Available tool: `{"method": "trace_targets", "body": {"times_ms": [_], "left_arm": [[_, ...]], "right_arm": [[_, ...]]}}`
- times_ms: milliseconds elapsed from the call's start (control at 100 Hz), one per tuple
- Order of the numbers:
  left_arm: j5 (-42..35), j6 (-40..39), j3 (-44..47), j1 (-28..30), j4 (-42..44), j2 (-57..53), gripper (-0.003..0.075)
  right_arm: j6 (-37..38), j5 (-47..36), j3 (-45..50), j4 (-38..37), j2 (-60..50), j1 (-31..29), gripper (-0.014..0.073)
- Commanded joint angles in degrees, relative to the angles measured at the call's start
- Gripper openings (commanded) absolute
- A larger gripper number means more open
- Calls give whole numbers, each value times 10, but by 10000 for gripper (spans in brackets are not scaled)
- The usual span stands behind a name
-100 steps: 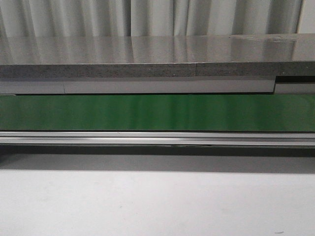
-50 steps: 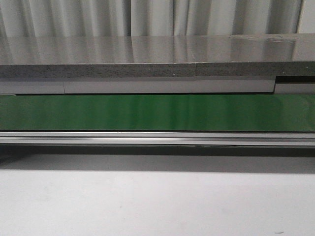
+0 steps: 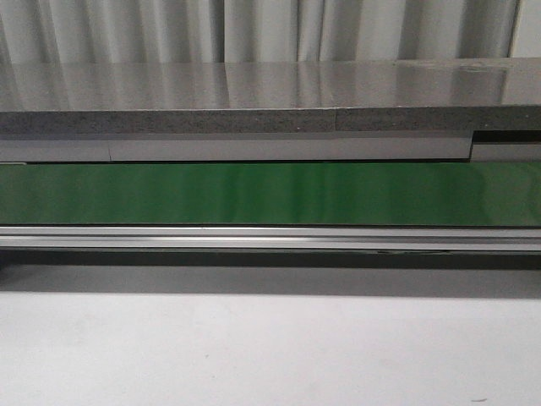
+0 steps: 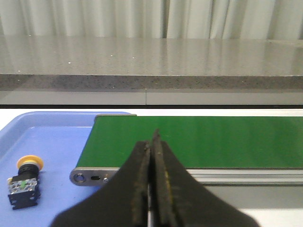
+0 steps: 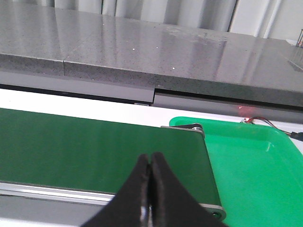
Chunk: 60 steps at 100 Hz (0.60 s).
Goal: Move button from right to left
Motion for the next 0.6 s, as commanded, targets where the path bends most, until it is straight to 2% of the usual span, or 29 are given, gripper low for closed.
{"method": "trace_targets", "body": {"times_ms": [0,130,180,590], "left_arm": [[-50,4,4,10,-7,-20,-20],[-74,4,39,11,-12,-18,-20],[-53,4,38,11,-12,-18,-20],[-51,4,38,11,-12,-18,-20]], "right_arm": [[0,-47,-15,-4,3,-1,-68],[0,-46,-15,-4,4,-1,-68],[0,-46,-15,-4,4,-1,-68],[0,-46,-15,-4,4,-1,-68]]}}
